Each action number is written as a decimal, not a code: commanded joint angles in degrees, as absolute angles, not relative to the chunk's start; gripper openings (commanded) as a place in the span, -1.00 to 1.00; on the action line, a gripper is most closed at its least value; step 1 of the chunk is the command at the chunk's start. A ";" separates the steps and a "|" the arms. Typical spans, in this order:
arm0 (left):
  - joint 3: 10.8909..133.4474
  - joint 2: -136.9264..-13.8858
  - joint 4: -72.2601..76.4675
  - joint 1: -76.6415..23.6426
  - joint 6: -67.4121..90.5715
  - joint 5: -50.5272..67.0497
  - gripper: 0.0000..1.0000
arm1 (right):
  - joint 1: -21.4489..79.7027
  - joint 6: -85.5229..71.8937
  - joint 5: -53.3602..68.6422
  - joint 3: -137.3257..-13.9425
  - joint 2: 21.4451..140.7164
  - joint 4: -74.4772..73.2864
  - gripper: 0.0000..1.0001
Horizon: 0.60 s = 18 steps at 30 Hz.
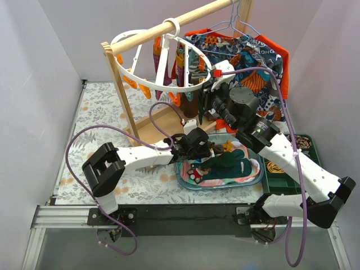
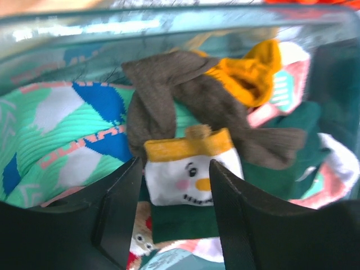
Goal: Clip the socks to the hanger
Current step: Adjust the sock in the bin, then pick up the sock from the bin.
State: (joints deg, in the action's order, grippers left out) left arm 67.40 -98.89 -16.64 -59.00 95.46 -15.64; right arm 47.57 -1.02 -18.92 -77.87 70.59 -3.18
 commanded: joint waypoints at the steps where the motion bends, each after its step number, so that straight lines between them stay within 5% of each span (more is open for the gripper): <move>1: 69.08 -100.19 -18.28 -59.15 96.59 -13.36 -0.04 | 47.29 -1.14 -18.11 -77.96 70.31 -0.61 -0.97; 12: 72.07 -104.59 -18.28 -60.29 94.66 -11.51 -0.28 | 47.02 -1.14 -18.11 -77.61 70.14 -0.53 -0.97; 18: 72.51 -105.21 -18.37 -60.38 94.31 -11.16 -0.75 | 46.93 -1.14 -18.02 -77.52 70.31 -0.53 -0.97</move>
